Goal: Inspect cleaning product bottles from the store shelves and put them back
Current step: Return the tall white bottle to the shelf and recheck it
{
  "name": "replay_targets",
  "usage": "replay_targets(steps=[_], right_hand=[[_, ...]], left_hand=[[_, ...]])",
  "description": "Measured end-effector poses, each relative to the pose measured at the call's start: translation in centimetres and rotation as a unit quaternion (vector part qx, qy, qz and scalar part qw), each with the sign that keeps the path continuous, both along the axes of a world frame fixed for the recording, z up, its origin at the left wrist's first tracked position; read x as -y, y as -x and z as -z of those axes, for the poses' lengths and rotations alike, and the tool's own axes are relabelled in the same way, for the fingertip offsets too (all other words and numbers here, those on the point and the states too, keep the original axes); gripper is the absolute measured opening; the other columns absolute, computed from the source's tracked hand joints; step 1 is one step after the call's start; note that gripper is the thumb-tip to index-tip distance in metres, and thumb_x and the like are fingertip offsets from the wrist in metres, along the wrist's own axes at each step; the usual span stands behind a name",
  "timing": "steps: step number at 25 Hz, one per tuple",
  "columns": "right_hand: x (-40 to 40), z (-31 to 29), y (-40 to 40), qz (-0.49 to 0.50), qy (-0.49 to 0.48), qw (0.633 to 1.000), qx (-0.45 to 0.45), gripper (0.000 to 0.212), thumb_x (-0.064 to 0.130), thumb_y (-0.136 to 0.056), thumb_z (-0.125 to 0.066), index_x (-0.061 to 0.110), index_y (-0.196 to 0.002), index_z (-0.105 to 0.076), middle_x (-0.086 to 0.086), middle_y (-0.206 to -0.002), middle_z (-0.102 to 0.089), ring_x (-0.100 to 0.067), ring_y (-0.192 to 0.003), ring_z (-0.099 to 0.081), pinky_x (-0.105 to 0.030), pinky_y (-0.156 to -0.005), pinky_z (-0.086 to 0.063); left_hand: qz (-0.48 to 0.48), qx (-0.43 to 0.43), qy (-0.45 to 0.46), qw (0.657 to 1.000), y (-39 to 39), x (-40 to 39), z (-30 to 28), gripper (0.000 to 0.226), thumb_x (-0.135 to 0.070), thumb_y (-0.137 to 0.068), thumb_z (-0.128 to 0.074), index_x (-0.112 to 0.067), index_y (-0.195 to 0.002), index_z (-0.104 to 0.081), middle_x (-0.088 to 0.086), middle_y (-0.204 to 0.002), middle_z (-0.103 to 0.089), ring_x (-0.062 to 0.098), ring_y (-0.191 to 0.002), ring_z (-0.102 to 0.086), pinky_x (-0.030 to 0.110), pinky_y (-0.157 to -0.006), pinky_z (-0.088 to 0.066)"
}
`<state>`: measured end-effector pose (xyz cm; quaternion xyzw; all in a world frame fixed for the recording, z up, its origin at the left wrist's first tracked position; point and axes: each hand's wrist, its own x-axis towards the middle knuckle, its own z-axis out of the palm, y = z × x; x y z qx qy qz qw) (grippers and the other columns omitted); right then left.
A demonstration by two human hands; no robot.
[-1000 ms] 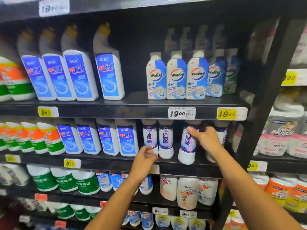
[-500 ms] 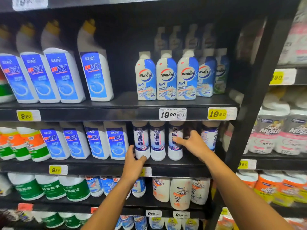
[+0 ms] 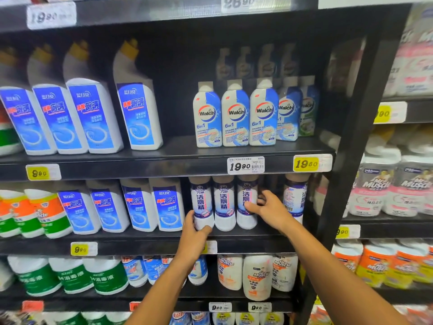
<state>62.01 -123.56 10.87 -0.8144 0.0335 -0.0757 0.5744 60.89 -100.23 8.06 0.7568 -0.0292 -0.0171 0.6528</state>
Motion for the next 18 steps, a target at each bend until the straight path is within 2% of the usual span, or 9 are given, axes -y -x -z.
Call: replay_targets(steps=[2,4,6,7,9,10,12,15,18], right_hand=[[0.1,0.1,0.6,-0.002,0.014,1.000,-0.006,0.043,0.019,-0.088,-0.074,0.014,-0.122,-0.048,-0.002,-0.134,-0.055,-0.013,-0.119,-0.054,-0.029,-0.098,-0.047],[0.1,0.0,1.5,0.004,0.022,1.000,-0.008,0.056,0.020,-0.088,-0.074,0.010,-0.136,-0.046,-0.002,-0.136,-0.052,-0.019,-0.126,-0.051,-0.039,-0.107,-0.044],[0.4,-0.2,2.9,0.041,0.029,0.999,0.022,0.051,0.020,-0.089,-0.073,0.013,-0.135,-0.051,0.002,-0.123,-0.058,-0.017,-0.114,-0.057,-0.033,-0.098,-0.048],[0.7,-0.2,3.7,0.085,0.027,0.994,0.061,0.036,0.020,-0.090,-0.071,0.018,-0.124,-0.059,0.004,-0.111,-0.064,-0.013,-0.103,-0.061,-0.028,-0.089,-0.050],[1.4,-0.1,5.6,0.210,0.019,0.965,0.156,0.007,0.022,-0.091,-0.067,0.028,-0.095,-0.064,0.008,-0.088,-0.067,-0.002,-0.080,-0.061,-0.021,-0.074,-0.050],[1.6,0.0,6.4,0.267,0.009,0.944,0.193,0.008,0.022,-0.092,-0.065,0.029,-0.092,-0.061,0.009,-0.088,-0.066,-0.001,-0.079,-0.061,-0.022,-0.073,-0.050],[1.6,0.1,7.2,0.312,0.000,0.924,0.219,0.016,0.021,-0.093,-0.063,0.024,-0.107,-0.056,0.004,-0.105,-0.060,-0.003,-0.089,-0.059,-0.025,-0.079,-0.049],[1.5,0.0,6.3,0.297,0.034,0.939,0.172,0.046,0.020,-0.092,-0.066,0.011,-0.132,-0.045,-0.006,-0.127,-0.052,-0.021,-0.108,-0.057,-0.031,-0.086,-0.047],[2.6,-0.6,4.7,0.288,0.036,0.951,0.109,0.049,0.016,-0.089,-0.069,0.004,-0.129,-0.043,-0.016,-0.127,-0.056,-0.033,-0.113,-0.056,-0.032,-0.085,-0.043]], left_hand=[[-0.008,0.002,-0.004,1.000,0.3,0.1,0.0,0.053,-0.008,-0.092,-0.061,-0.025,-0.138,-0.040,-0.005,-0.131,-0.051,0.013,-0.118,-0.052,0.031,-0.097,-0.043],[-0.038,0.029,-0.009,0.999,0.9,0.6,0.0,0.054,-0.008,-0.092,-0.061,-0.022,-0.140,-0.040,-0.006,-0.133,-0.047,0.009,-0.118,-0.048,0.021,-0.093,-0.042],[-0.056,0.057,-0.011,0.997,1.7,1.4,-0.1,0.050,-0.007,-0.091,-0.060,-0.022,-0.137,-0.044,-0.010,-0.131,-0.045,0.001,-0.110,-0.047,0.003,-0.081,-0.038],[-0.047,0.064,-0.010,0.997,1.9,1.9,0.0,0.047,-0.006,-0.091,-0.059,-0.023,-0.134,-0.047,-0.011,-0.129,-0.047,-0.003,-0.106,-0.048,-0.001,-0.074,-0.038],[-0.005,0.059,-0.005,0.998,2.3,2.8,0.0,0.040,-0.006,-0.091,-0.058,-0.025,-0.126,-0.054,-0.008,-0.124,-0.055,-0.003,-0.106,-0.053,0.003,-0.072,-0.042],[0.011,0.053,-0.004,0.999,2.5,3.2,-0.1,0.037,-0.006,-0.091,-0.059,-0.025,-0.122,-0.056,-0.005,-0.121,-0.058,0.001,-0.107,-0.055,0.008,-0.076,-0.043],[0.025,0.037,-0.003,0.999,2.8,3.6,0.0,0.033,-0.006,-0.091,-0.058,-0.026,-0.117,-0.059,-0.002,-0.116,-0.062,0.009,-0.106,-0.059,0.016,-0.078,-0.045],[0.040,0.015,-0.005,0.999,3.5,3.8,0.3,0.033,-0.004,-0.090,-0.059,-0.034,-0.104,-0.059,-0.003,-0.111,-0.063,0.007,-0.101,-0.059,0.019,-0.079,-0.046],[0.050,-0.002,-0.004,0.999,4.5,3.8,0.2,0.034,-0.002,-0.089,-0.058,-0.035,-0.098,-0.059,-0.008,-0.108,-0.063,0.005,-0.100,-0.059,0.024,-0.082,-0.049]])
